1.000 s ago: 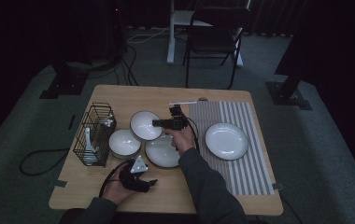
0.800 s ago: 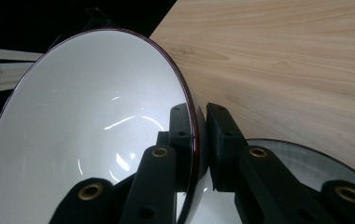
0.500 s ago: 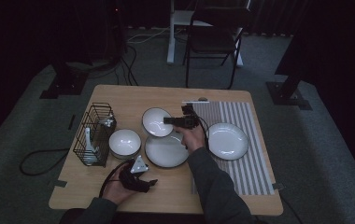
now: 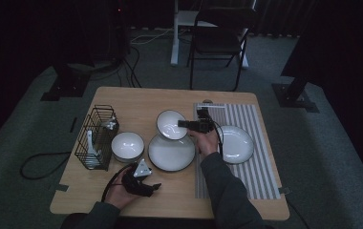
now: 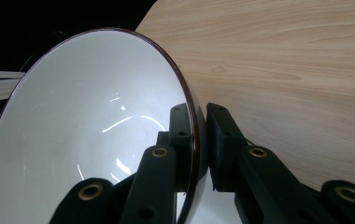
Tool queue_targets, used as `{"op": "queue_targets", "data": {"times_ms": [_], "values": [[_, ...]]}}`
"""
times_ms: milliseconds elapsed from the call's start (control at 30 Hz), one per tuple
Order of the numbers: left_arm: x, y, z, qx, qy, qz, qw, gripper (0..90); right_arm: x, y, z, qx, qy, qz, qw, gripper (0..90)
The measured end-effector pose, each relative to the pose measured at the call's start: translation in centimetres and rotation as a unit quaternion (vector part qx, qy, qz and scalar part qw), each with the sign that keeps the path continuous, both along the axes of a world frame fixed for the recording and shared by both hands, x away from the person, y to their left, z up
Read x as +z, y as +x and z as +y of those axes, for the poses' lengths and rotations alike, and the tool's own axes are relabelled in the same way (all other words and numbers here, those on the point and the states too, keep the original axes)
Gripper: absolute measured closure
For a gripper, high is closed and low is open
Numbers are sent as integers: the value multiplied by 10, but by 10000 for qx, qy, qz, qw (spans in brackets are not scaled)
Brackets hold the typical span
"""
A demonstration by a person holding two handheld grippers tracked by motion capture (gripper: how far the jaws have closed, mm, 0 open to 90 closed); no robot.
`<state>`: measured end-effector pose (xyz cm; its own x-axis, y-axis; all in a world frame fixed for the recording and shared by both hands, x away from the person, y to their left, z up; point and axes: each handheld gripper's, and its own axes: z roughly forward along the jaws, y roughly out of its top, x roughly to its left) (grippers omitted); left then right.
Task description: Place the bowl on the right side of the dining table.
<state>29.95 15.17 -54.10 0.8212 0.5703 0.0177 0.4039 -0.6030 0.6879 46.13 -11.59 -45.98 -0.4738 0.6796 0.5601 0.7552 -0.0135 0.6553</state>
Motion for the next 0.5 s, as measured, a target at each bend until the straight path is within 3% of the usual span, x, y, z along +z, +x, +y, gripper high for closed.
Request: {"op": "queue_targets", "data": {"times_ms": [500], "values": [[0,0,0,-12,-3,1,10000,273,-9,-6,-45,-438,-39,30,9990,818]]}}
